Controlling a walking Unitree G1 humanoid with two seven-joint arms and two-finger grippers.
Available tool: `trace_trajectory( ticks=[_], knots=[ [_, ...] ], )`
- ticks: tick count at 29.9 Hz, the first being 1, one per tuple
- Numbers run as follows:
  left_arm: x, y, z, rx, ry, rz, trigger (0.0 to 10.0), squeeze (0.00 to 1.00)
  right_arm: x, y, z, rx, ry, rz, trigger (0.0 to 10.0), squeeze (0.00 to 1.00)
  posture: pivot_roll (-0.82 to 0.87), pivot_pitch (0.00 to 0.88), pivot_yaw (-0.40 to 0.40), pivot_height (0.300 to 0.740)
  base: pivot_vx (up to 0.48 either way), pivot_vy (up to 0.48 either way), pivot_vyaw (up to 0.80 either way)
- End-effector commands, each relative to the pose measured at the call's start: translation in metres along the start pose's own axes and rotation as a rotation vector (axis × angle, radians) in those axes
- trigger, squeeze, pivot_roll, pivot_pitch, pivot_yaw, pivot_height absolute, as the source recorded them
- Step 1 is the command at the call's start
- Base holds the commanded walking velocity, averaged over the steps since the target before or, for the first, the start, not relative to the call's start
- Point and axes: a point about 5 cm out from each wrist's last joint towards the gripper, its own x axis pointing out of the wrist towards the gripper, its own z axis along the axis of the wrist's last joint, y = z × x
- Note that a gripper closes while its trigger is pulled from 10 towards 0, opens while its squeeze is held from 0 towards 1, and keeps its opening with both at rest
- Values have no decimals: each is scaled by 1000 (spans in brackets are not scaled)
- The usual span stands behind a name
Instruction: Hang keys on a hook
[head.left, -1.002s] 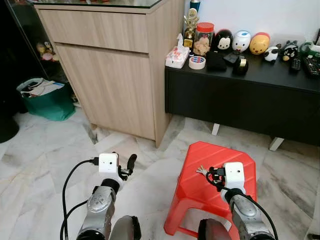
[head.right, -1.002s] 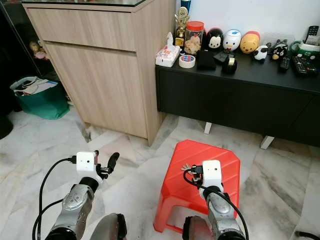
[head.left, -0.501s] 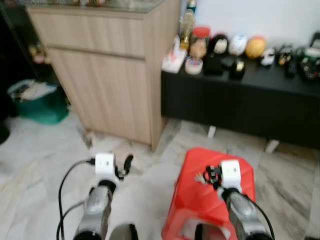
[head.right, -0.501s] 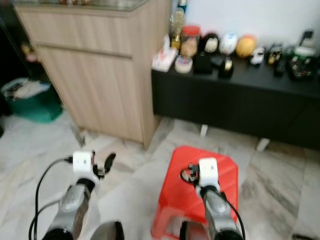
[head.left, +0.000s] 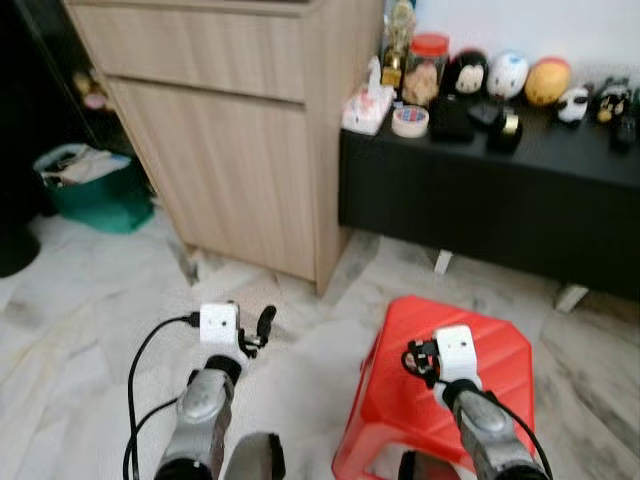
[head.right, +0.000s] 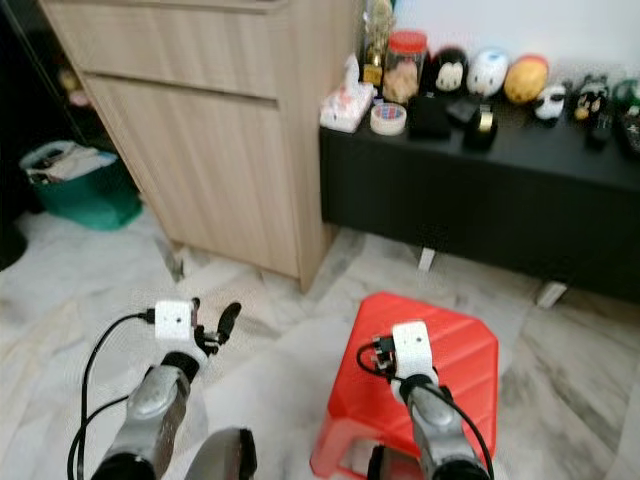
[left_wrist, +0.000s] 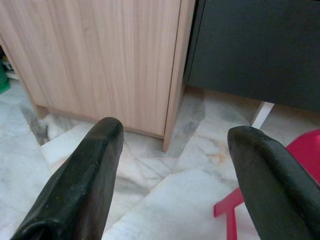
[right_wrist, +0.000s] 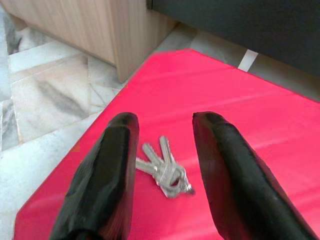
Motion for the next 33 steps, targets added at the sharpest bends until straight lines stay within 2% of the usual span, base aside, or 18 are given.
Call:
trace_trajectory(
  ticks=[1,9,10,11,17,25,26,27,33],
  knots=[
    [-1,0,-1,-5,11,1,10000,0,0,0,-5,-7,33,8,10000,0,-36,53,10,601,0,0,0],
    [2,0,2,1,8,-18,10000,0,4,-2,-1,-30,62,7,10000,0,-28,76,7,601,0,0,0],
    [3,-1,4,2,5,-22,10000,0,5,-2,1,-21,56,6,10000,380,-27,84,6,601,0,0,0],
    [4,-1,5,3,1,-24,10000,0,6,-3,4,-6,49,4,10000,1000,-25,92,5,601,0,0,0],
    [12,-9,14,-1,-23,-46,10000,0,15,-4,22,3,29,4,10000,1000,-16,134,-5,601,0,0,0],
    [10,-16,20,-18,-56,-49,10000,0,21,-2,32,-28,27,39,10000,1000,9,201,-26,601,0,0,0],
    [9,-17,21,-20,-61,-49,10000,0,21,-1,33,-35,31,48,10000,467,21,220,-32,601,0,0,0],
    [5,-18,23,-23,-71,-46,10000,0,22,-2,34,-52,47,53,10000,0,27,234,-35,601,0,0,0],
    [-6,-21,30,-30,-100,-40,10000,0,24,-9,39,-63,64,36,10000,0,45,267,-45,601,0,0,0]
  ],
)
